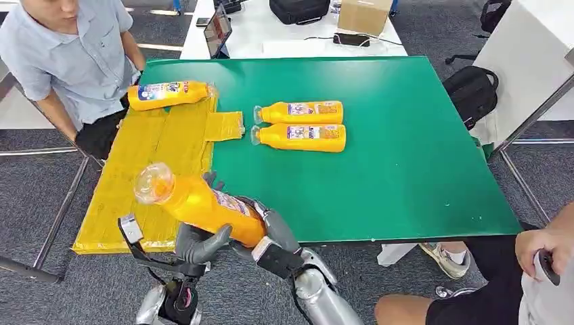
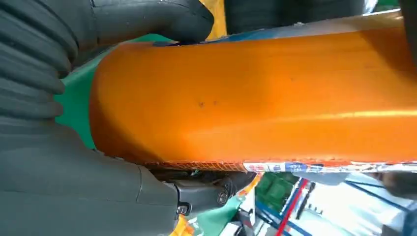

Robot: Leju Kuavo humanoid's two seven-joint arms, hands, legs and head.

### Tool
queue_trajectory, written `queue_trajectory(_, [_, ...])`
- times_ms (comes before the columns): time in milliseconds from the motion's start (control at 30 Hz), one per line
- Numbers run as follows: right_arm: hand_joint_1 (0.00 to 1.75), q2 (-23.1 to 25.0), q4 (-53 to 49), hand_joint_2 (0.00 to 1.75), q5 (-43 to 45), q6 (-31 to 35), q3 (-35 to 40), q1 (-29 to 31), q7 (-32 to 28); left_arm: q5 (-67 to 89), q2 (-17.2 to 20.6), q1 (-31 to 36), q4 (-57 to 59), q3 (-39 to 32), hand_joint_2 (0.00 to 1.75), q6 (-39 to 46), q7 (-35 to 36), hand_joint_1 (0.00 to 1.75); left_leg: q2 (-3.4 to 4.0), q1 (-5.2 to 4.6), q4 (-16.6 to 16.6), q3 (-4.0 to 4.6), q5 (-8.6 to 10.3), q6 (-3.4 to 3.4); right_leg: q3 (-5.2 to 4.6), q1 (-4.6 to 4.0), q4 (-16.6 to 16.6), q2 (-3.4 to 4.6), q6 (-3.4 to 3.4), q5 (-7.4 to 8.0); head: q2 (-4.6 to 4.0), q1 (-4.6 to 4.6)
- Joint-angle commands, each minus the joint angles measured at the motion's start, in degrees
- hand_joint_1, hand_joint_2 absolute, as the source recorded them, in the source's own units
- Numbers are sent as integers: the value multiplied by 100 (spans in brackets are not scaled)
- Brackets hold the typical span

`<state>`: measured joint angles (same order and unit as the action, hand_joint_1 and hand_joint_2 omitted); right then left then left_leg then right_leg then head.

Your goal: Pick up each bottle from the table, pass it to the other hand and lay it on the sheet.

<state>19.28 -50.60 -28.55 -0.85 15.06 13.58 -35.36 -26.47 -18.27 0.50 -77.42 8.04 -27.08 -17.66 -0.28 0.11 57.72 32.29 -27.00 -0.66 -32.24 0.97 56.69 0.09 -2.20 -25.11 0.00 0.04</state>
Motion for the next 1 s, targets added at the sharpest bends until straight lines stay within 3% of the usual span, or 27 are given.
queue_trajectory(33, [175,-73,691,175,24,-71,141,165,1,112,178,187,242,407,175,-130,4,0,-6,6,-5,-13,0,4,18,-7,-9,-9,11,-1,0,-2])
queue_trajectory(267, [175,-38,699,175,-22,-67,292,144,40,880,150,336,368,365,175,408,-264,2,-10,11,-3,-13,1,8,21,-13,-10,-14,15,0,0,0])
queue_trajectory(300, [175,-24,692,175,-28,-59,322,143,50,996,145,384,382,345,175,485,-284,148,-9,5,-4,-9,2,5,14,-6,-6,-12,10,-1,0,-2])
queue_trajectory(333, [175,-23,690,175,-32,-55,349,145,63,1077,131,399,389,333,175,549,-307,175,-9,9,-1,-11,1,6,17,-10,-7,-13,13,-1,0,-2])
queue_trajectory(633, [175,-21,711,175,-245,12,527,68,302,1741,86,477,398,106,175,1083,-329,175,-6,7,-2,-7,0,5,12,-8,-6,-9,10,-1,0,0])
queue_trajectory(833, [175,-63,824,175,-499,198,488,140,382,1662,-24,431,396,35,175,738,-78,175,-8,3,-3,-8,1,4,11,-4,-5,-10,7,-1,0,-2])
queue_trajectory(867, [154,-76,849,175,-590,266,522,162,389,1577,-27,405,384,48,175,662,2,175,-9,8,-2,-11,0,5,17,-10,-7,-12,11,-1,0,-2])
queue_trajectory(900, [154,-72,849,175,-591,268,522,165,389,1579,-24,392,388,48,175,664,1,175,-8,7,0,-6,0,4,12,-8,-5,-11,8,-1,0,0])
queue_trajectory(933, [0,-57,867,175,-654,381,511,176,420,1509,-25,354,388,52,175,635,36,175,-7,2,-2,-5,1,3,9,-3,-3,-9,7,-1,0,-2])
queue_trajectory(1000, [0,-29,812,175,-816,647,544,161,429,1481,2,333,359,39,175,646,46,175,-5,6,-1,-6,0,4,10,-7,-5,-8,9,0,0,0])
